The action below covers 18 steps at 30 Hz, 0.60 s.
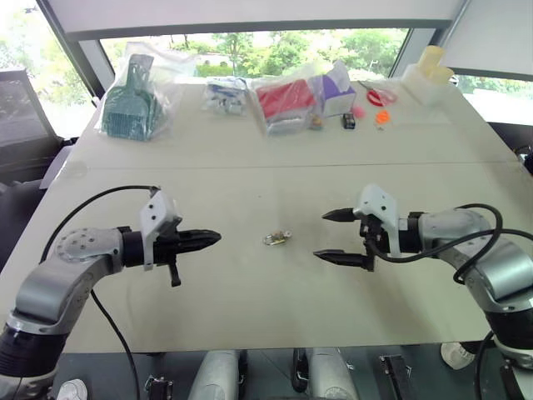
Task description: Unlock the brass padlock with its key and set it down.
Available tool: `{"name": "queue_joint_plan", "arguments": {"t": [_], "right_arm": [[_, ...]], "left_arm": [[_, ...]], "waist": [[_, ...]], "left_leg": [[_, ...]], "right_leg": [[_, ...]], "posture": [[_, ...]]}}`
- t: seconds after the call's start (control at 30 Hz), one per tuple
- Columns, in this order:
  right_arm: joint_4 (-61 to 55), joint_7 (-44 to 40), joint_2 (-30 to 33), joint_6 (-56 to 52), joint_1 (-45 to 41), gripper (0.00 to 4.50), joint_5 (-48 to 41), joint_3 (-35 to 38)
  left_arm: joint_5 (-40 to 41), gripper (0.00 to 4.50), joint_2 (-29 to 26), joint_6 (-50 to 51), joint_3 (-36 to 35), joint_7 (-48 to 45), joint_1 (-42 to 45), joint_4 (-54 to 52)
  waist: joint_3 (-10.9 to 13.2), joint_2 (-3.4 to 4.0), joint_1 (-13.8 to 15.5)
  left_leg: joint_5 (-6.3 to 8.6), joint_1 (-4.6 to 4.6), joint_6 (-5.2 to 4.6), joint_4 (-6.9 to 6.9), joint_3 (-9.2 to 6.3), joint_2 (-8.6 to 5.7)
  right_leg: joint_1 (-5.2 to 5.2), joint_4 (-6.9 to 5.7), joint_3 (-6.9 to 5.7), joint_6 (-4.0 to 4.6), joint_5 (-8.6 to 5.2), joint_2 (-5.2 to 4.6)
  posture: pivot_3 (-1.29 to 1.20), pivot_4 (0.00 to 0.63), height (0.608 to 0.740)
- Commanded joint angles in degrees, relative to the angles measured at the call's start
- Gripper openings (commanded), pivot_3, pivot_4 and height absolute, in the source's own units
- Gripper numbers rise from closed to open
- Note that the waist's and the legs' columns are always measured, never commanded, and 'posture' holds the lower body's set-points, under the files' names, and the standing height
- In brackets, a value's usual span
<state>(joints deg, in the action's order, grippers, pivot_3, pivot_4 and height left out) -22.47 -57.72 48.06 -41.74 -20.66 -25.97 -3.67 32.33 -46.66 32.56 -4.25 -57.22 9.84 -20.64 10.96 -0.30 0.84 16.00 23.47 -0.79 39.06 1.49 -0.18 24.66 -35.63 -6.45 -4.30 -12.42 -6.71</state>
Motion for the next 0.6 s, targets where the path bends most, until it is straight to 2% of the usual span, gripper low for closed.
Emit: {"name": "queue_joint_plan", "arguments": {"t": [0.03, 0.6], "right_arm": [[-1.18, -0.40, 0.79, 1.20, -0.97, 4.46, 0.03, 0.47], [-0.56, -0.27, 0.33, 2.47, -1.03, 4.46, 1.28, -0.55]], "left_arm": [[-0.17, 0.00, -0.03, -2.02, -1.27, -0.51, 0.34, -0.25], [-2.81, 0.00, -0.28, -4.72, -0.11, -0.20, -1.17, -0.56]], "waist": [[0.00, 0.00, 0.00], [0.00, 0.00, -0.01]], "left_leg": [[0.00, 0.00, 0.00, 0.00, 0.00, 0.00], [0.00, 0.00, 0.00, 0.00, 0.01, 0.00]], "right_leg": [[0.00, 0.00, 0.00, 0.00, 0.00, 0.00], [0.00, 0.01, 0.00, -0.01, 0.01, 0.00]], "posture": [[0.00, 0.150, 0.740], [0.00, 0.150, 0.740]]}}
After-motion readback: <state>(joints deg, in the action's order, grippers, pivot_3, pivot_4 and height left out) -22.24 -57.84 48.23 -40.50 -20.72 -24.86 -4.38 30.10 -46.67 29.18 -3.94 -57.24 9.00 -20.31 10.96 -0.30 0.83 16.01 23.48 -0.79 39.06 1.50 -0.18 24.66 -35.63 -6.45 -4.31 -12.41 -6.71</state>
